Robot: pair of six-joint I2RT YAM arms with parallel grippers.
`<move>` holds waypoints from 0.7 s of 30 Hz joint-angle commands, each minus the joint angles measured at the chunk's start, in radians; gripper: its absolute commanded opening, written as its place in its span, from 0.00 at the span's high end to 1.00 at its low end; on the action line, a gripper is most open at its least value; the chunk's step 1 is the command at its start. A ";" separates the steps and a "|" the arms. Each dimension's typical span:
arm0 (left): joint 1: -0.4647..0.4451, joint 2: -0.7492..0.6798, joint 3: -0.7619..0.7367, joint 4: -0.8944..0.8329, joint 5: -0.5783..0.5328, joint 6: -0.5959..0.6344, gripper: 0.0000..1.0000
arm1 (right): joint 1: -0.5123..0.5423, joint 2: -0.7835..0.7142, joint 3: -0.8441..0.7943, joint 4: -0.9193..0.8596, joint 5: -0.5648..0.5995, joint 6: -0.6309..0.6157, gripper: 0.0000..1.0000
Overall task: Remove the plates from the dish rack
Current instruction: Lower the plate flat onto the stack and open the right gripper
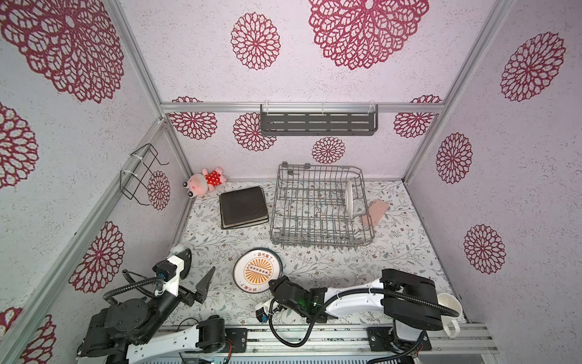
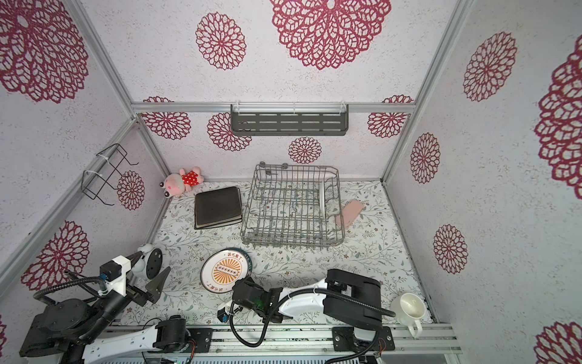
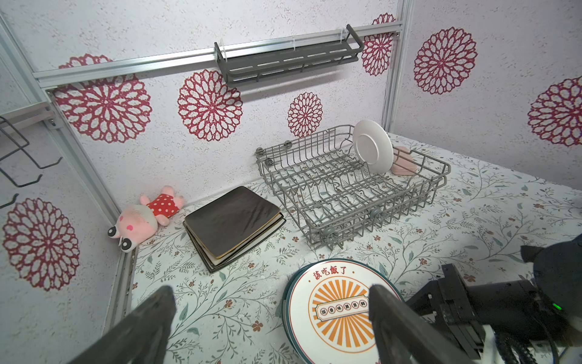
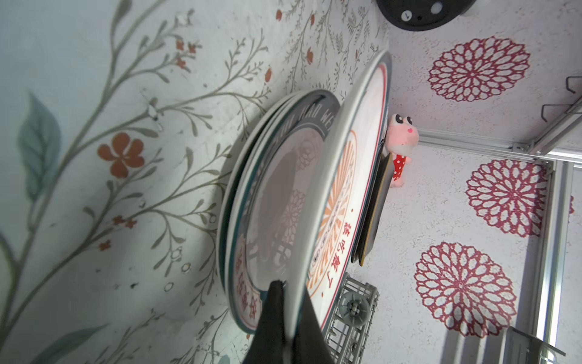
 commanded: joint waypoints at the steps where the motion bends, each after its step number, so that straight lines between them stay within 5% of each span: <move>1: -0.015 -0.012 0.005 0.003 -0.005 -0.010 0.03 | -0.009 -0.007 0.025 0.047 0.033 0.029 0.95; 8: -0.015 -0.012 0.009 -0.003 -0.004 -0.012 0.03 | -0.014 0.009 0.039 0.030 0.035 0.029 0.91; 12: -0.015 -0.012 0.010 -0.005 -0.004 -0.012 0.03 | -0.015 0.020 0.051 0.018 0.046 0.035 0.77; 21: -0.015 -0.012 0.016 -0.012 0.002 -0.018 0.03 | -0.019 0.035 0.077 -0.019 0.056 0.041 0.72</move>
